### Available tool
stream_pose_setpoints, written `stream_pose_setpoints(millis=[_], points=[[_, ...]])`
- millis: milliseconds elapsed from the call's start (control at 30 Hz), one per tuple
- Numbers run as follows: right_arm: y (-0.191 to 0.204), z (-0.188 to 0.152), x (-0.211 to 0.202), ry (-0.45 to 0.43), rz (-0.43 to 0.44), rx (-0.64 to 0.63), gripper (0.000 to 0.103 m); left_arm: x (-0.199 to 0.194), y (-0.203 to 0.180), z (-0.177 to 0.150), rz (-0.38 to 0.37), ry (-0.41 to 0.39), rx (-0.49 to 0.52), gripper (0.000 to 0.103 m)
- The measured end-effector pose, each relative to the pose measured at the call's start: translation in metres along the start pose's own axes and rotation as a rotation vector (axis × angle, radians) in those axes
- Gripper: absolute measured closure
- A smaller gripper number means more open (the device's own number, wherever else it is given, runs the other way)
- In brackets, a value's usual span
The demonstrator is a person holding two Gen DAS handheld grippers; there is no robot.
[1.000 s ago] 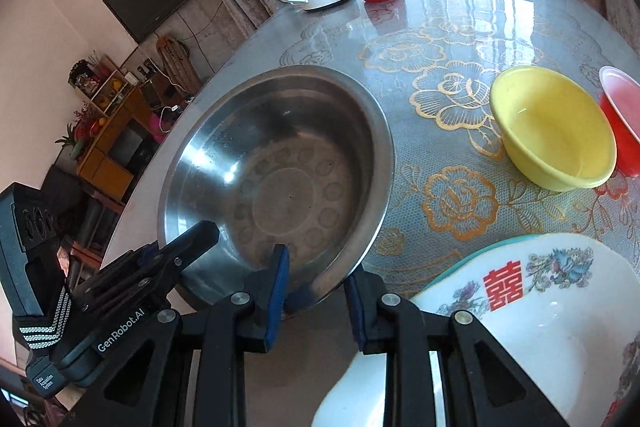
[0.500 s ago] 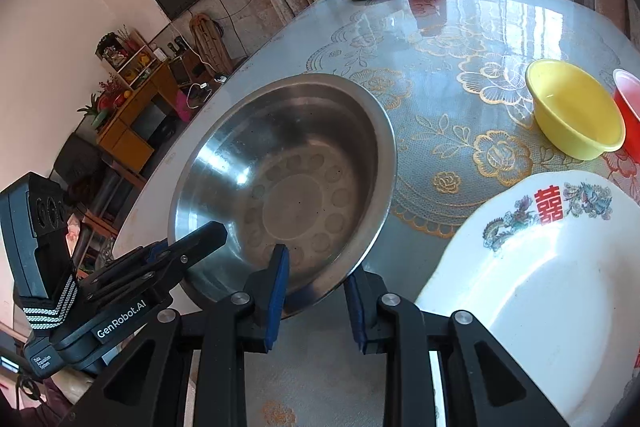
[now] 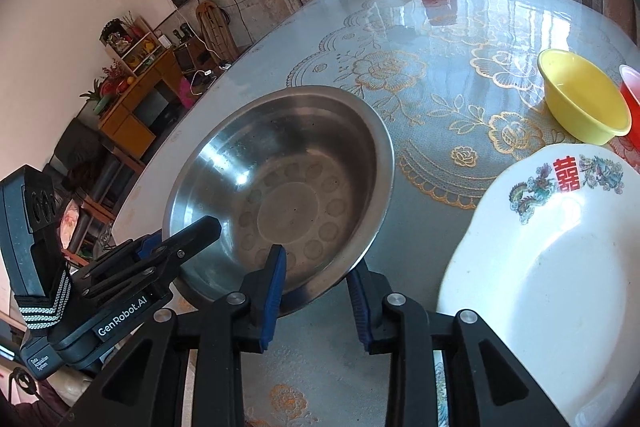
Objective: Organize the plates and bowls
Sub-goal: 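Lift the steel bowl, set it down beside the plate stack, open, then move the right gripper over the plate stack toward the yellow bowl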
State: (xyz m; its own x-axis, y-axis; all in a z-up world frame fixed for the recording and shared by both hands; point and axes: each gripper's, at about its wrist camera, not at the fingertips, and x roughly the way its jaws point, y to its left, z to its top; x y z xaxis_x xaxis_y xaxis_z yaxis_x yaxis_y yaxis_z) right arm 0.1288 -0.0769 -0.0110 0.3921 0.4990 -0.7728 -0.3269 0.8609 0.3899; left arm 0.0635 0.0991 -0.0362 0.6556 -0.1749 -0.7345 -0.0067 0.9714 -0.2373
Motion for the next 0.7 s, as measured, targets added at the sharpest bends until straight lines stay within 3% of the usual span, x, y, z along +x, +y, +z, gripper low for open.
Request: stream_pose_setpoints(millis=[200, 700], points=[[0.002, -0.002, -0.007, -0.028, -0.038, -0.020, 0.071, -0.001, 0.001, -0.001, 0.016, -0.009, -0.004, 0.068], [-0.025, -0.008, -0.039, -0.153, 0.008, 0.066, 0.068, -0.023, 0.007, -0.001, 0.112, -0.090, 0.021, 0.066]])
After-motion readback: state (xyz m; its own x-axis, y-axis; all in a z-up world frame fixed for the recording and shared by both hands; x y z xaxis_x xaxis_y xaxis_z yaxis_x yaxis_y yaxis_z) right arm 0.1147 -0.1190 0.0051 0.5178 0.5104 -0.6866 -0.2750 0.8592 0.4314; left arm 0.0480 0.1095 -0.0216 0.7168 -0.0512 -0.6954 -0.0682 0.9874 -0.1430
